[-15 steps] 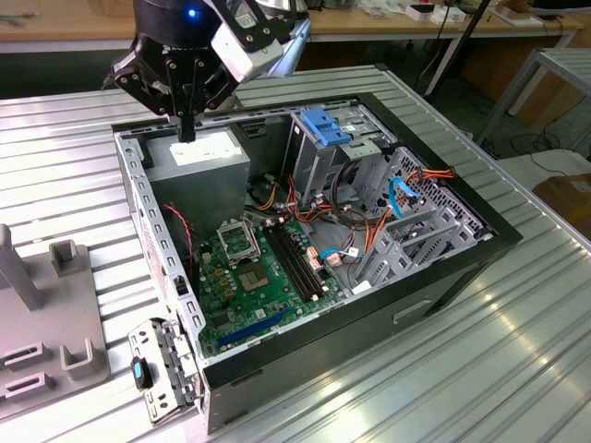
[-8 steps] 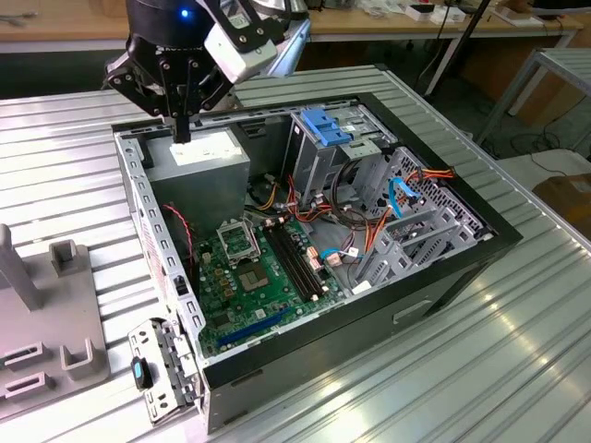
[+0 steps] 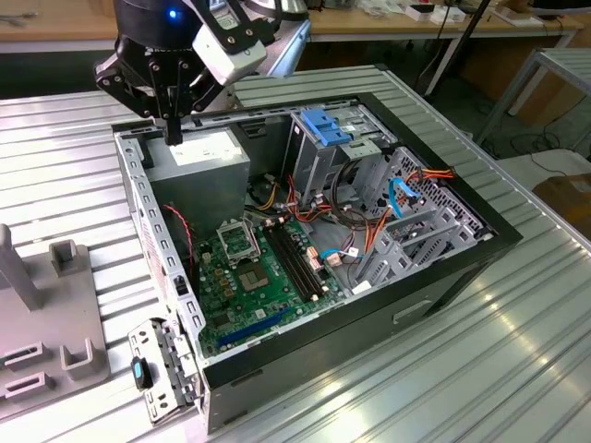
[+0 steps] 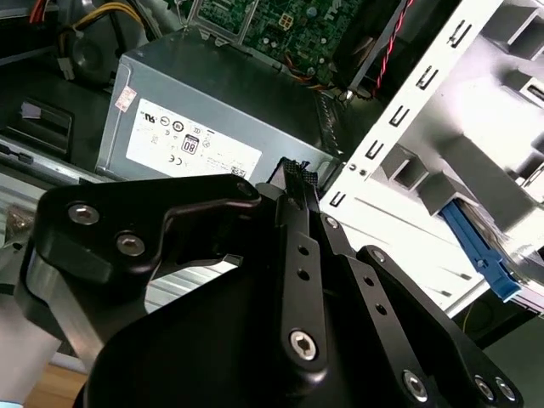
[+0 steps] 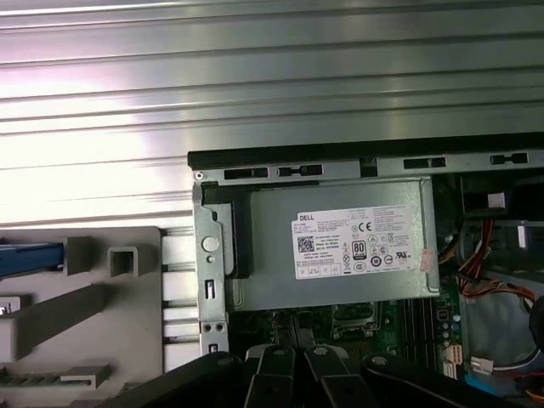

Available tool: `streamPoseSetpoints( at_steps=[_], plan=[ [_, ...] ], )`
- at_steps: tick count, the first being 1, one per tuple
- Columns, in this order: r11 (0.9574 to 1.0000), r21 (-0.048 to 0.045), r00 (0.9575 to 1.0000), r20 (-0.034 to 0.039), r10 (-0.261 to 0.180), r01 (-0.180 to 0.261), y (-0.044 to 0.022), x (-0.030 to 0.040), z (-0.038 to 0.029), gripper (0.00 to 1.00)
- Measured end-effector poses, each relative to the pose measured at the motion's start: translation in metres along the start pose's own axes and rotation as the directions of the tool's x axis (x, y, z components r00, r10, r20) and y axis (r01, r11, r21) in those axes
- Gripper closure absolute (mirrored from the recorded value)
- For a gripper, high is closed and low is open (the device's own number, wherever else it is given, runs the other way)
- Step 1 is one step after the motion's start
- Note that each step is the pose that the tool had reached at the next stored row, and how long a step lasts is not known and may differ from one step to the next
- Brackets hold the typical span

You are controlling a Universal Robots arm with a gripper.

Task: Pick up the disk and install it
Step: 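Reach for the disk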

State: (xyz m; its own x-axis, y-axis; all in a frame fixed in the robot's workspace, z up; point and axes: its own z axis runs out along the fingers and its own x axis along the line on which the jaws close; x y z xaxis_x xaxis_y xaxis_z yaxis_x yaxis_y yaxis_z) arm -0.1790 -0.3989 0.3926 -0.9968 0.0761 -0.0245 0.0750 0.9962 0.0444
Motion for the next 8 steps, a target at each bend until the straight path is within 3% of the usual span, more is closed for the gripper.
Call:
streamPoseSetpoints(
  at_steps=[8],
  plan=[
    [1.0000,0.0000,1.0000,0.0000,0.000,0.000,-0.0006,0.0075,-0.0001,0.89]
  ],
)
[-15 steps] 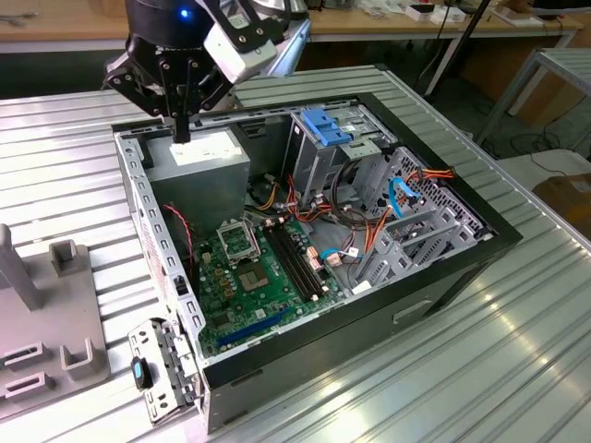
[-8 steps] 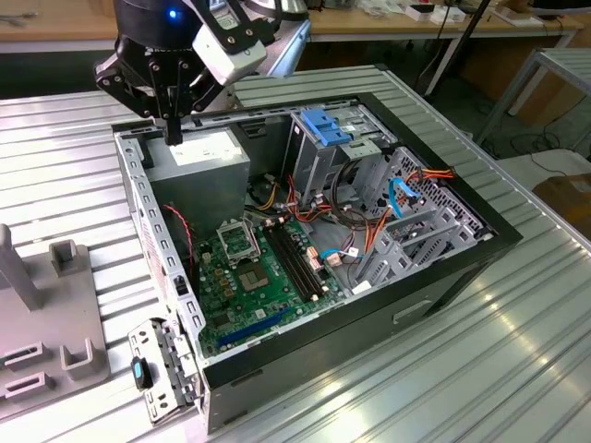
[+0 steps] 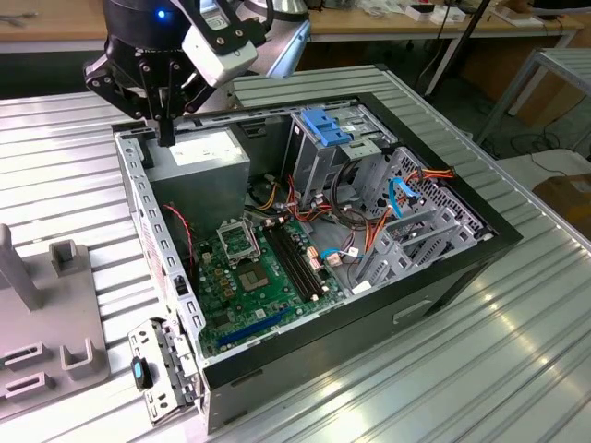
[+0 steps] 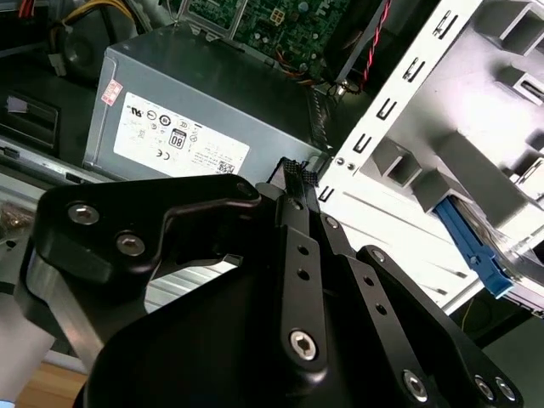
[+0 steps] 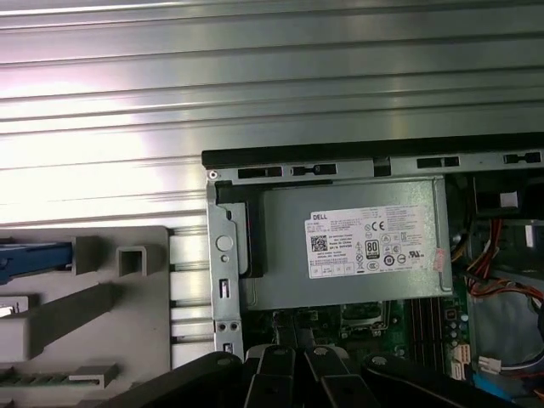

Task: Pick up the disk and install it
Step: 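Reach for the disk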

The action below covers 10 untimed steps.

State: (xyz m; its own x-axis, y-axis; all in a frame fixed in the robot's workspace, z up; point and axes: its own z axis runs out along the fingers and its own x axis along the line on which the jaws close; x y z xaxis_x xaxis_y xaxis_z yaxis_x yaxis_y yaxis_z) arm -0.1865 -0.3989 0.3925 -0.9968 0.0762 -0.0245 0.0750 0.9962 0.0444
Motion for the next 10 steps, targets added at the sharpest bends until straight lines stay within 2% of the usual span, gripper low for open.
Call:
streamPoseSetpoints(
  at_steps=[6,10],
  plan=[
    [1.0000,0.0000,1.0000,0.0001,0.000,0.000,-0.0003,0.0038,-0.0001,0.89],
    [1.0000,0.0000,1.0000,0.0000,0.000,0.000,-0.0007,0.0098,-0.0002,0.89]
  ],
)
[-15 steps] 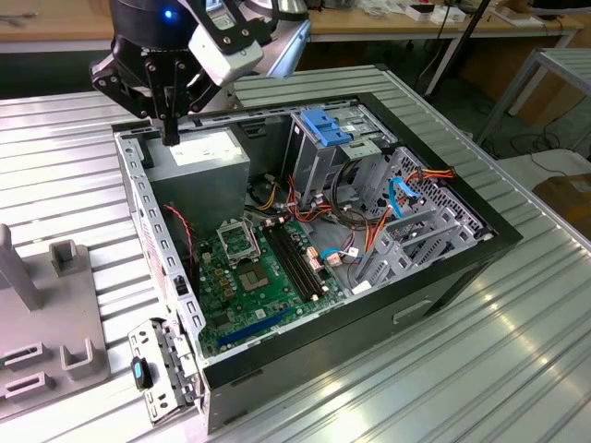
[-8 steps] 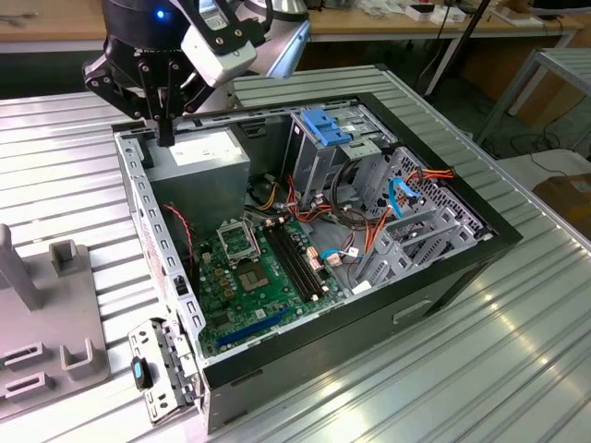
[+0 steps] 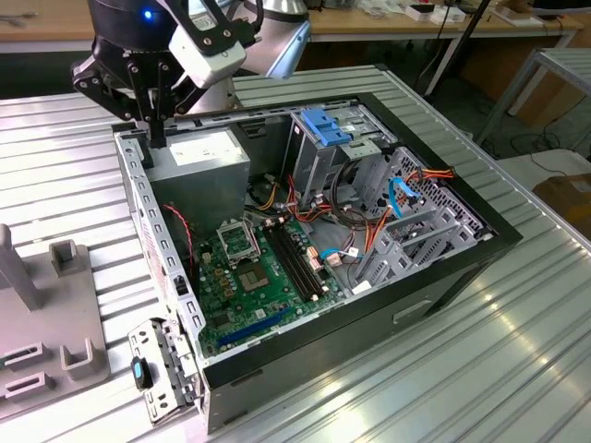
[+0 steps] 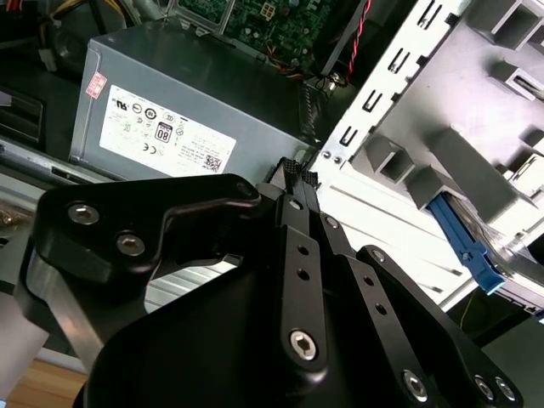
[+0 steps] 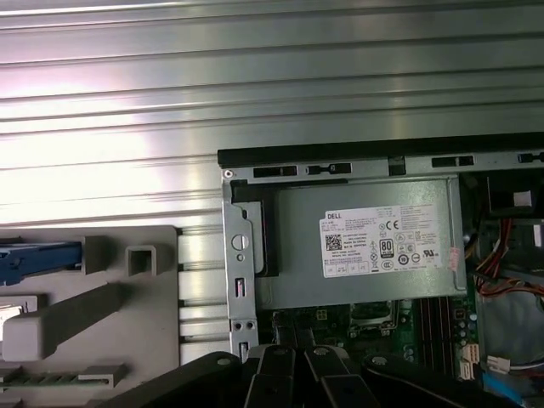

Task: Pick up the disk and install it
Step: 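Reach for the disk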

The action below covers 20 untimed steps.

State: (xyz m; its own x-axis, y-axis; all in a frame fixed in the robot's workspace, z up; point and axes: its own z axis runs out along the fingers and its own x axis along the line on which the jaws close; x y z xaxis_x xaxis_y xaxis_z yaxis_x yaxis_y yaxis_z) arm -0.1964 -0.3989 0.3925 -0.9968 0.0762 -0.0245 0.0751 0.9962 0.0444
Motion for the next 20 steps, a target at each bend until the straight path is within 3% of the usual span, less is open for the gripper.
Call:
streamPoseSetpoints(
  at_steps=[20],
  plan=[
    [1.0000,0.0000,1.0000,0.0000,0.000,0.000,-0.0015,0.0191,-0.0003,0.89]
  ],
)
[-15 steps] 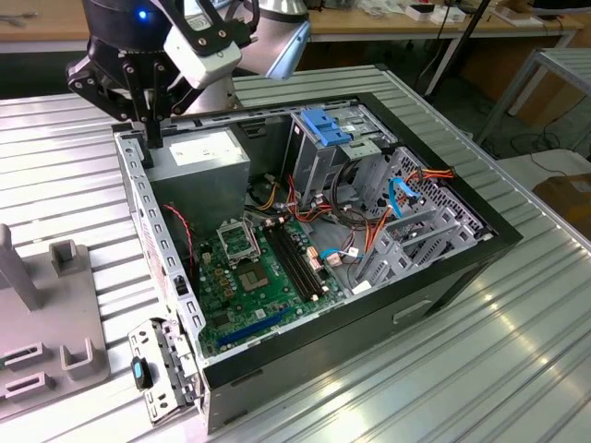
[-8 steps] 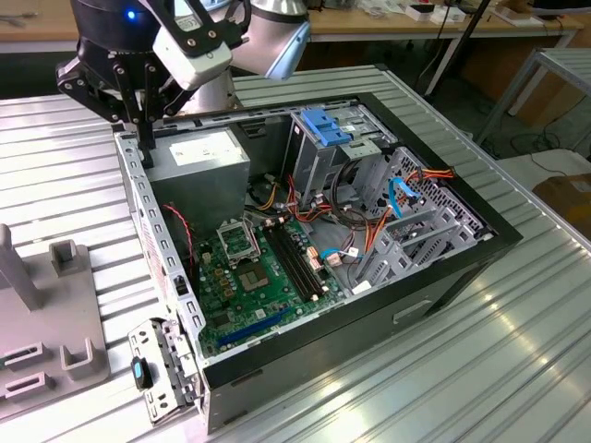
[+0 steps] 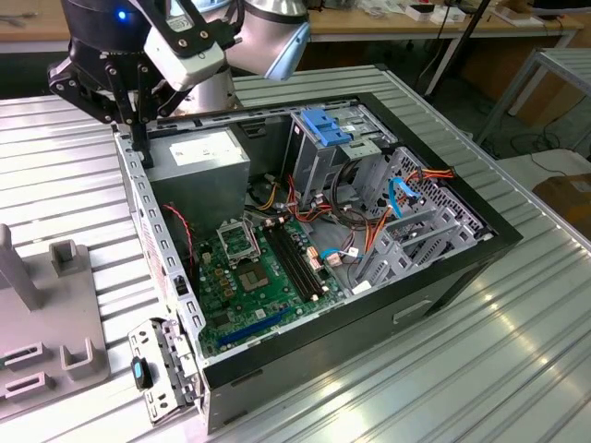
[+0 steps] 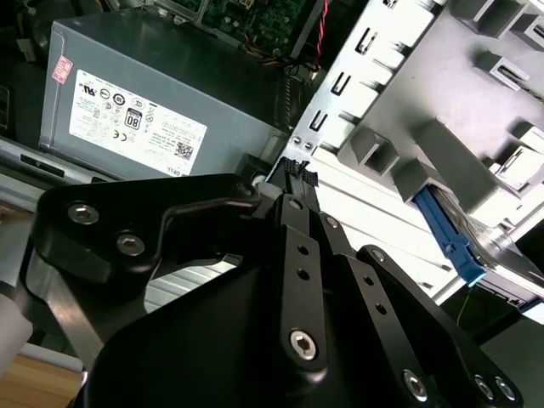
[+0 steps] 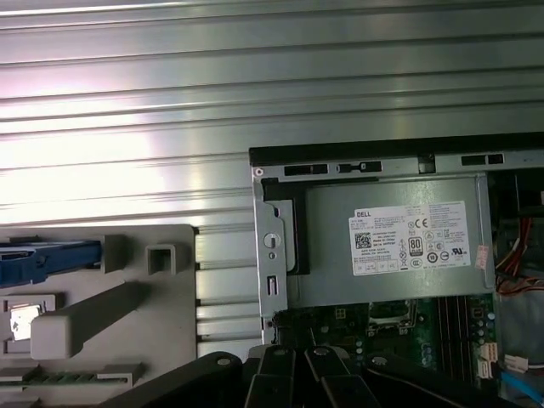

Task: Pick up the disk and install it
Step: 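Reach for the disk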

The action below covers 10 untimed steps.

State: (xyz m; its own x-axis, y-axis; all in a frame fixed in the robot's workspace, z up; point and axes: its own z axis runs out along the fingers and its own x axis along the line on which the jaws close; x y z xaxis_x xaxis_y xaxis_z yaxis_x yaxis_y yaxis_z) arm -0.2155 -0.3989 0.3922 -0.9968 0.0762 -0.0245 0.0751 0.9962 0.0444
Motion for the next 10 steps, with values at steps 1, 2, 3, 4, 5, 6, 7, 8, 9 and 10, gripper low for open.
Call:
streamPoseSetpoints(
  at_steps=[1,2,3,4,5,6,7,8,9,10],
  plan=[
    [1.0000,0.0001,1.0000,0.0000,0.000,0.000,-0.0001,0.0016,-0.0001,0.89],
    [1.0000,0.0000,1.0000,0.0000,0.000,0.000,-0.0003,0.0041,-0.0001,0.89],
    [1.0000,0.0000,1.0000,0.0000,0.000,0.000,-0.0004,0.0059,-0.0001,0.89],
    [1.0000,0.0000,1.0000,0.0000,0.000,0.000,-0.0005,0.0073,-0.0002,0.89],
    [1.0000,0.0000,1.0000,0.0000,0.000,0.000,-0.0007,0.0092,-0.0002,0.89],
    [1.0000,0.0001,1.0000,0.0000,0.000,0.000,-0.0007,0.0100,-0.0003,0.89],
    [1.0000,0.0000,1.0000,0.0000,0.000,0.000,-0.0008,0.0107,-0.0002,0.89],
    [1.0000,0.0001,1.0000,0.0000,0.000,0.000,-0.0010,0.0130,-0.0003,0.89],
    [1.0000,0.0001,1.0000,0.0000,0.000,0.000,-0.0012,0.0157,-0.0004,0.89],
    [1.0000,0.0000,1.0000,0.0000,0.000,0.000,-0.0013,0.0175,-0.0004,0.89]
  ],
)
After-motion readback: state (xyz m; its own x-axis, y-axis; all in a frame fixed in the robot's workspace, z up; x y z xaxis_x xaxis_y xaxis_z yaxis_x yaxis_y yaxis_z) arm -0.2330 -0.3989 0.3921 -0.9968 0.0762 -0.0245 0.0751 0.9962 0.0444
